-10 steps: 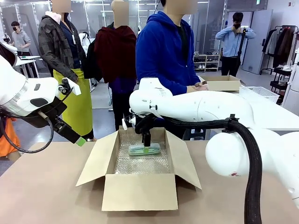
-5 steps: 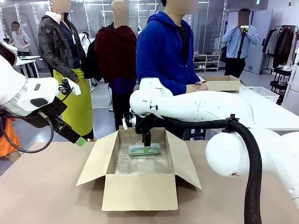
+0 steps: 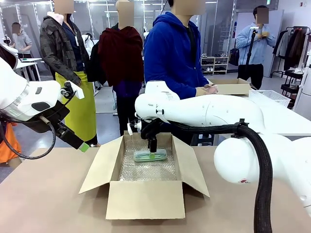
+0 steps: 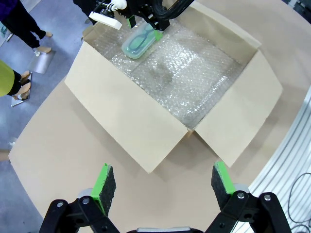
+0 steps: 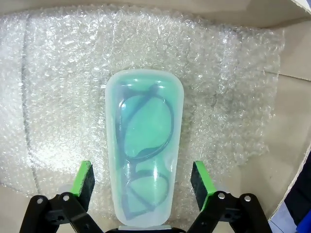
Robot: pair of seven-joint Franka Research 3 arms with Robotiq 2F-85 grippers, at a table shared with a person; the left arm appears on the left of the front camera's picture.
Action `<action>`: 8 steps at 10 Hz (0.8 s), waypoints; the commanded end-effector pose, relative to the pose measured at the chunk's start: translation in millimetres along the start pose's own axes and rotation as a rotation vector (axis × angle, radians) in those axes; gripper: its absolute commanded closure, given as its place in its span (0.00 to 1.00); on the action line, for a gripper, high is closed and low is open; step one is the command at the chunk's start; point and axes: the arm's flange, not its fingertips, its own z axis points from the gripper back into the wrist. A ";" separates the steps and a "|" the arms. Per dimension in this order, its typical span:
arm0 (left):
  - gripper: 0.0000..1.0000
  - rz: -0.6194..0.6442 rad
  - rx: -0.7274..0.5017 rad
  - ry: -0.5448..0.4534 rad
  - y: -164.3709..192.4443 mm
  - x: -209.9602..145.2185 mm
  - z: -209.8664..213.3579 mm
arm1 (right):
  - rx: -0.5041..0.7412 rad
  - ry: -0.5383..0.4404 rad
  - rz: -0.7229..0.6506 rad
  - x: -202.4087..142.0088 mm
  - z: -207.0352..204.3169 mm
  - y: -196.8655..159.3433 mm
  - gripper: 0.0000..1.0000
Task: Pack the glasses set securely to prepare it for shipping.
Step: Put the Glasses case from the right side of the table into the Package Box.
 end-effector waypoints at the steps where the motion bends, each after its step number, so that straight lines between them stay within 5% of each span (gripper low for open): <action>1: 0.00 -0.002 -0.011 -0.006 0.7 -0.5 0.2 | -0.006 -0.010 0.020 4.6 20.5 12.7 0.00; 4: 0.00 -0.002 -0.011 -0.006 0.7 -0.5 0.2 | -0.028 -0.010 -0.037 -3.0 78.9 55.6 0.00; 8: 0.00 -0.002 -0.011 -0.006 0.7 -0.5 0.2 | -0.068 -0.098 -0.153 -41.5 103.6 96.0 0.00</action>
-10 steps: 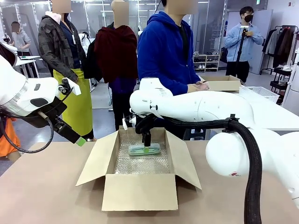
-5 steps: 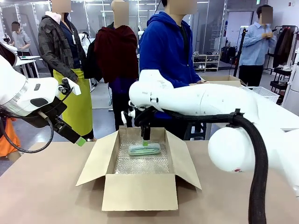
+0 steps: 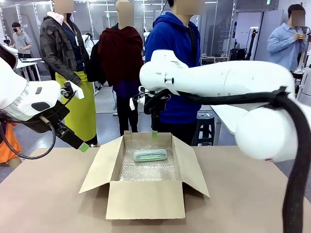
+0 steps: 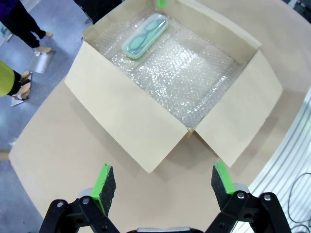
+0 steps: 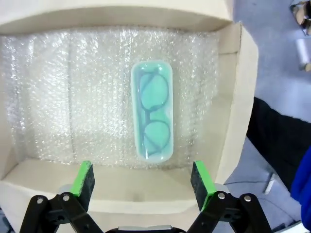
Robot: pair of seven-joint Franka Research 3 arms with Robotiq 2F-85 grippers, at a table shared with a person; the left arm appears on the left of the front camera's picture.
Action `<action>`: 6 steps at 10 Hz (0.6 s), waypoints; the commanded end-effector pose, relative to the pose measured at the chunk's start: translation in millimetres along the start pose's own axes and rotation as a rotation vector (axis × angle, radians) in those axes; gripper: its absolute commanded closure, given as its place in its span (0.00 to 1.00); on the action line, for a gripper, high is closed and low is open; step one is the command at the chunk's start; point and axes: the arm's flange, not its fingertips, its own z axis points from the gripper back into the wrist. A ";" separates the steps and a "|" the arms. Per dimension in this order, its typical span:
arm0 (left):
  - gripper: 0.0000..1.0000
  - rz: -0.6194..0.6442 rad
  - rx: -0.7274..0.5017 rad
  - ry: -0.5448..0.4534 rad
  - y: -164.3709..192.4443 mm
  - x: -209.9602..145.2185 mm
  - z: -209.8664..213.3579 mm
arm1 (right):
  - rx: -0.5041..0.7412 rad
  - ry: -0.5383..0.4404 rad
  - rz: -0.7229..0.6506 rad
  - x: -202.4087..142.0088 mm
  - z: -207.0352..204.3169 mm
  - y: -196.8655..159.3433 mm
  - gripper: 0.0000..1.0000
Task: Pack the glasses set securely to prepare it for shipping.
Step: Put the Glasses case from the right side of the table into the Package Box.
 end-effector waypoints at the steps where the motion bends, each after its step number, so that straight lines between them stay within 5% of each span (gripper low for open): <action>1: 0.00 -0.003 -0.011 -0.006 0.7 -0.5 0.2 | -0.034 -0.065 -0.102 -48.8 -6.0 74.5 0.00; 6: 0.00 -0.003 -0.011 -0.006 0.7 -0.5 0.2 | -0.096 -0.322 -0.428 -130.7 36.3 171.7 0.00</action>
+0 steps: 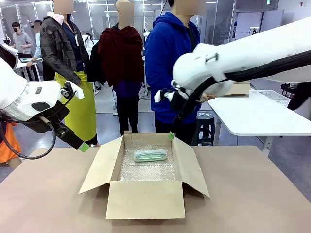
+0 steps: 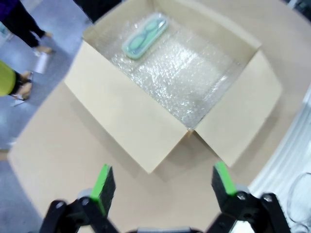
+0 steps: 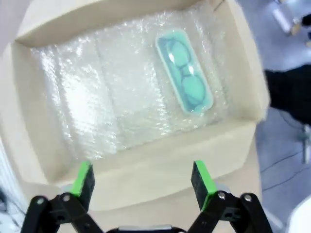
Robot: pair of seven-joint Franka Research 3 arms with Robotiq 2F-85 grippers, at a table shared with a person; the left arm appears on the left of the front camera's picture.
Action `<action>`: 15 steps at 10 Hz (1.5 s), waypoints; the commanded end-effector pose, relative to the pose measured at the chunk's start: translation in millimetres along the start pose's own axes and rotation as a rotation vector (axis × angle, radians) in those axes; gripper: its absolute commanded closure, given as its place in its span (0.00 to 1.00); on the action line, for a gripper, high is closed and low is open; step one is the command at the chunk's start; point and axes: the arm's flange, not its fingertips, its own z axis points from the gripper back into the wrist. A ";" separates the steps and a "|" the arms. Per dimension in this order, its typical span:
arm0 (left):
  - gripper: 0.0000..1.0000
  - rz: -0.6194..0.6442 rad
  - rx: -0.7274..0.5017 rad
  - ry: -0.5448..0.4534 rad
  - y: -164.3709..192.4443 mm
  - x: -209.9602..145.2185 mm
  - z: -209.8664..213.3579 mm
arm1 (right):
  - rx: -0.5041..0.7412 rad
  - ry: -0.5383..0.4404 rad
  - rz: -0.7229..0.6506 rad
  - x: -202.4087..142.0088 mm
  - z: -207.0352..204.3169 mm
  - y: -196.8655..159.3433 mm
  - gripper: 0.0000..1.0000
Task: Pack the glasses set securely to prepare it for shipping.
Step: Put the Glasses case from the right side of the table into the Package Box.
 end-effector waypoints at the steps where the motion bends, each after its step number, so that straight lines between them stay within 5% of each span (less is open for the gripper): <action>1: 0.00 -0.003 -0.011 -0.006 0.6 -0.5 0.1 | -0.065 -0.111 -0.162 -65.8 20.2 56.4 0.00; 8: 0.00 -0.003 -0.011 -0.006 0.6 -0.5 0.1 | -0.241 -0.143 -0.643 -181.8 70.2 152.4 0.00; 12: 0.00 -0.003 -0.011 -0.006 0.6 -0.5 0.1 | -0.359 -0.116 -0.625 -177.3 79.4 176.8 0.00; 15: 0.00 -0.003 -0.011 -0.006 0.6 -0.5 0.1 | -0.295 -0.158 -0.636 -174.7 93.8 152.7 0.00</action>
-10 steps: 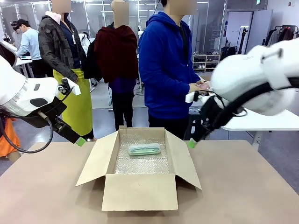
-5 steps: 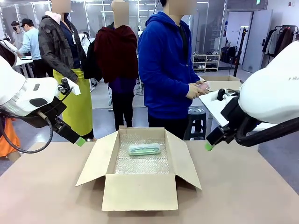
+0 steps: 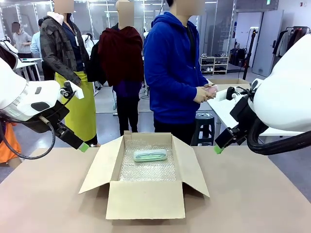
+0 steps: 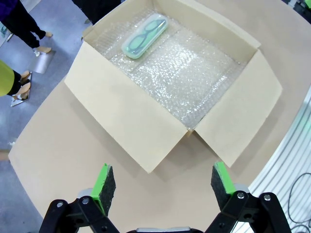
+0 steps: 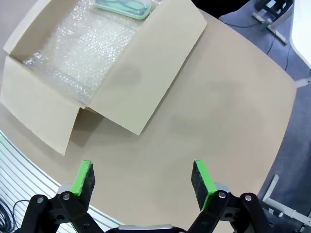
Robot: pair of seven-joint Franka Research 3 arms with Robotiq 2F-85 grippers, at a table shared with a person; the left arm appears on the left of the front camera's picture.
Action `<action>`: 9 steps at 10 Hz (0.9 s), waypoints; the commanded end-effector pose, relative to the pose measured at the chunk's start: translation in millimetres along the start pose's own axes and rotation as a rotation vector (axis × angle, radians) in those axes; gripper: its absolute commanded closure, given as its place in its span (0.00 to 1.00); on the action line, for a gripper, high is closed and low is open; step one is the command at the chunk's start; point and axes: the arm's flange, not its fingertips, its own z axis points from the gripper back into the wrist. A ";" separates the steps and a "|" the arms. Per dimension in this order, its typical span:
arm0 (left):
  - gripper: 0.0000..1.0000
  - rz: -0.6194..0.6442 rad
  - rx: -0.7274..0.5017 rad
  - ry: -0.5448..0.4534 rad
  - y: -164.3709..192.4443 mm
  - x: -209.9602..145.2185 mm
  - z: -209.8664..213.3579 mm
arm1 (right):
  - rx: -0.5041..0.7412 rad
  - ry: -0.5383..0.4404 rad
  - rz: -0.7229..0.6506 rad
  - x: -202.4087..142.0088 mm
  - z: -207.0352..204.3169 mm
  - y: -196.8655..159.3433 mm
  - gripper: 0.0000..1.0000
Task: Pack the glasses set securely to prepare it for shipping.
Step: Put the Glasses case from the right side of the table into the Package Box.
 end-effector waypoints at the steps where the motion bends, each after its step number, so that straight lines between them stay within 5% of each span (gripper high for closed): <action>1: 0.00 -0.003 -0.011 -0.007 0.6 -0.6 0.4 | 0.003 -0.003 -0.008 0.1 -2.0 -0.7 0.00; 9: 0.00 -0.003 -0.011 -0.007 0.6 -0.6 0.4 | 0.003 -0.003 -0.008 0.1 -2.0 -0.7 0.00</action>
